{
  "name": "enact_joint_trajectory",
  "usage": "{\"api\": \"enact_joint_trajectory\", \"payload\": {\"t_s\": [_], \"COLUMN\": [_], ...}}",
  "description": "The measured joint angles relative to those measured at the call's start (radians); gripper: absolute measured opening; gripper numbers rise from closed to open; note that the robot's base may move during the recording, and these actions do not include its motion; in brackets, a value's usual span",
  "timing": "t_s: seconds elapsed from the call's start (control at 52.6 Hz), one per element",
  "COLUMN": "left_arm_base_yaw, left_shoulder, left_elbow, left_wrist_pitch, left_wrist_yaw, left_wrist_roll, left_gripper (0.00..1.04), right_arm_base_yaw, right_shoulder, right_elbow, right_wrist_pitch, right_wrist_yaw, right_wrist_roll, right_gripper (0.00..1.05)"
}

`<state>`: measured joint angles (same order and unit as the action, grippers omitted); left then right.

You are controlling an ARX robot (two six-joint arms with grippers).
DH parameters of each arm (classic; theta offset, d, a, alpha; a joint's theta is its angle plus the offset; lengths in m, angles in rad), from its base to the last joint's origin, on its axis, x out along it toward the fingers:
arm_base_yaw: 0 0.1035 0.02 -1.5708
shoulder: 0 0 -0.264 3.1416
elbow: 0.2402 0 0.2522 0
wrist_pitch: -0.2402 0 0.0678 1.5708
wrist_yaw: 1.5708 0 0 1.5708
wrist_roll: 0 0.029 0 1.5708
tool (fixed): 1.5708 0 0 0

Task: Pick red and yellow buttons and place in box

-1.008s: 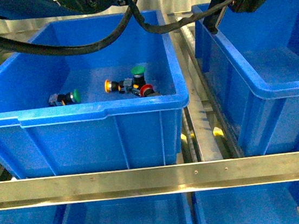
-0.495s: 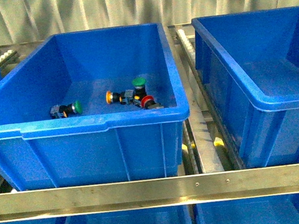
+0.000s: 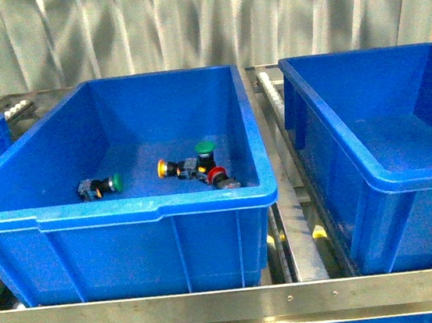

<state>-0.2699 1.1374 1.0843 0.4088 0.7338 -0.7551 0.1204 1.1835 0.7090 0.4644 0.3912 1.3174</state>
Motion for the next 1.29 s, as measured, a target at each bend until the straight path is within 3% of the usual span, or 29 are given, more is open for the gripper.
{"api": "enact_joint_trajectory", "payload": {"t_s": [0.057,0.095,0.133,0.171,0.209,0.304,0.533,1.294], "left_arm_base_yaw": [0.061,0.056,0.06,0.095,0.15,0.256,0.265,0.266], "left_shoulder": [-0.089,-0.158,-0.262,-0.362,-0.455,-0.632,-0.988,-1.093], "left_elbow": [-0.074,-0.104,-0.166,-0.278,-0.399,-0.613,-0.901,-1.035], "left_wrist_pitch": [-0.004,-0.112,-0.302,-0.375,-0.375,-0.368,-0.451,-0.419], "left_wrist_yaw": [-0.001,-0.203,-0.519,-0.7,-0.776,-0.753,-0.734,-0.734], "left_wrist_roll": [0.01,0.095,0.269,0.419,0.55,0.665,0.734,0.743], "left_gripper": [0.97,0.91,0.81,0.72,0.63,0.45,0.04,0.03], "right_arm_base_yaw": [0.005,0.009,0.013,0.017,0.019,0.023,0.054,0.064], "right_shoulder": [-0.005,-0.005,-0.005,-0.004,-0.002,0.003,0.023,0.022], "right_elbow": [-0.003,-0.004,-0.005,-0.005,-0.005,-0.003,0.006,0.015], "right_wrist_pitch": [0.0,0.0,0.0,0.0,0.0,0.0,0.0,-0.029], "right_wrist_yaw": [0.009,0.01,0.009,0.01,0.013,0.031,0.044,0.077], "right_wrist_roll": [-0.026,-0.041,-0.055,-0.067,-0.08,-0.101,-0.131,-0.22], "right_gripper": [0.41,0.41,0.41,0.41,0.41,0.41,0.41,0.41]}}
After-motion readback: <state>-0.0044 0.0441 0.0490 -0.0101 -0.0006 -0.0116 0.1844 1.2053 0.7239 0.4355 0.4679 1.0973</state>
